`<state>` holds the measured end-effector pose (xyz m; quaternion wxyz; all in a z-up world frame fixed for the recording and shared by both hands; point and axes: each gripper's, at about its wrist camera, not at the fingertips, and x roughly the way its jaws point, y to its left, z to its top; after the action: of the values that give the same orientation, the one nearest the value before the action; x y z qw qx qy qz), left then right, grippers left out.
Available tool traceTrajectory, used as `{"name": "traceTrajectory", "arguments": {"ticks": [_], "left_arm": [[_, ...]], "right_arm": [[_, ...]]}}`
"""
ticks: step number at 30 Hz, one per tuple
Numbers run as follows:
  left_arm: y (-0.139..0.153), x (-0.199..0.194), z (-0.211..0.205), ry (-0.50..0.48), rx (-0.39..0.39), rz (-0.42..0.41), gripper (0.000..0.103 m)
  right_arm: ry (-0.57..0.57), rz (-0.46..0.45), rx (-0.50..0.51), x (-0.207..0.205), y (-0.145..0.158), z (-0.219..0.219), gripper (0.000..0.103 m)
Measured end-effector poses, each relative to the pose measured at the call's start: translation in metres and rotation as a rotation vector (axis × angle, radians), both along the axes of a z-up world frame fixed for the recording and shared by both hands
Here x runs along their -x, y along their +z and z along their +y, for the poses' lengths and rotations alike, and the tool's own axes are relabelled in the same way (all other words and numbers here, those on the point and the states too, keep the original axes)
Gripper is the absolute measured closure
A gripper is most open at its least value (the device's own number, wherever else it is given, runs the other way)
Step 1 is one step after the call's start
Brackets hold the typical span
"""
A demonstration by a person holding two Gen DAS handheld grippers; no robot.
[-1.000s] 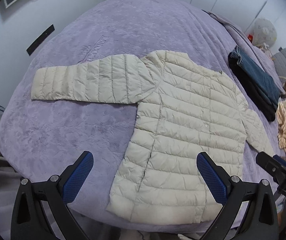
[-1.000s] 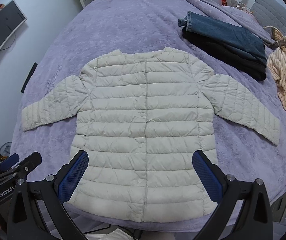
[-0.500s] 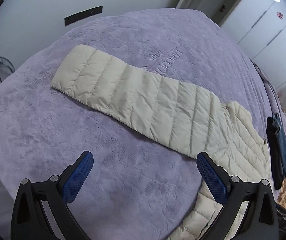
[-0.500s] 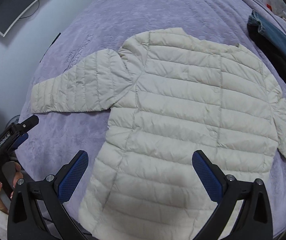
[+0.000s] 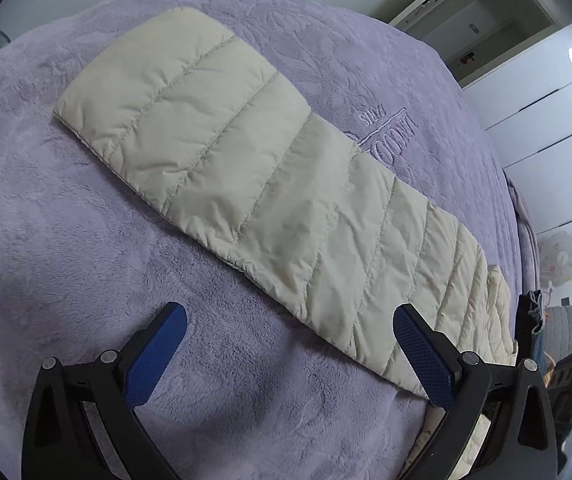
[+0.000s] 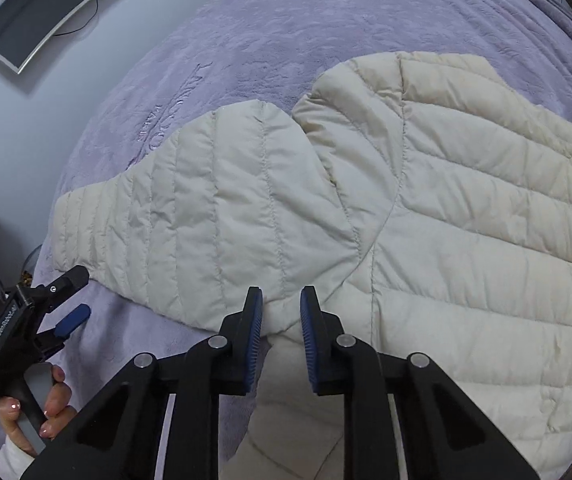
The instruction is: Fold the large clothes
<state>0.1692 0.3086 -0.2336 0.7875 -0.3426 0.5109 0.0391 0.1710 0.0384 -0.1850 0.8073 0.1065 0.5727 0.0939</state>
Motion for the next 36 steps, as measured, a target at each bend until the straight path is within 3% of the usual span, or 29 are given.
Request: {"name": "traceTrajectory", "arguments": {"ticks": [4, 9, 10, 11, 12, 13, 14, 19, 27, 33, 36], "left_arm": [[-0.013, -0.014, 0.002, 0.024, 0.002, -0.02, 0.0], [-0.015, -0.03, 0.009, 0.09, -0.035, -0.052, 0.003], [-0.014, -0.031, 0.01, 0.108, -0.052, -0.049, 0.019], [-0.013, -0.034, 0.012, 0.122, -0.074, -0.038, 0.042], [-0.012, -0.036, 0.015, 0.123, -0.075, -0.036, 0.054], [-0.012, -0.037, 0.019, 0.12, -0.057, -0.043, 0.077], [-0.011, -0.037, 0.023, 0.115, -0.033, -0.054, 0.091], [0.031, -0.04, 0.016, 0.036, -0.03, -0.176, 0.093], [0.121, -0.048, -0.051, -0.188, -0.008, -0.387, 0.093], [0.154, -0.05, -0.122, -0.383, 0.012, -0.429, 0.093], [0.159, -0.049, -0.166, -0.487, -0.026, -0.42, 0.093]], "right_arm": [[-0.012, 0.029, -0.021, -0.008, -0.024, -0.001, 0.082], [-0.013, 0.019, -0.014, -0.008, -0.028, 0.001, 0.083], [-0.011, 0.017, -0.012, -0.008, -0.028, 0.001, 0.083], [-0.011, 0.017, -0.013, -0.009, -0.029, 0.001, 0.083], [-0.013, 0.017, -0.019, -0.011, -0.029, 0.002, 0.083], [-0.016, 0.018, -0.026, -0.014, -0.029, 0.003, 0.082], [-0.018, 0.019, -0.033, -0.011, -0.028, 0.001, 0.082], [-0.028, 0.016, -0.054, -0.008, -0.03, -0.004, 0.083], [-0.061, 0.012, -0.098, -0.006, -0.039, -0.009, 0.082], [-0.08, 0.049, -0.215, -0.007, -0.033, -0.031, 0.083], [-0.136, 0.043, -0.269, 0.004, -0.018, -0.06, 0.082]]}}
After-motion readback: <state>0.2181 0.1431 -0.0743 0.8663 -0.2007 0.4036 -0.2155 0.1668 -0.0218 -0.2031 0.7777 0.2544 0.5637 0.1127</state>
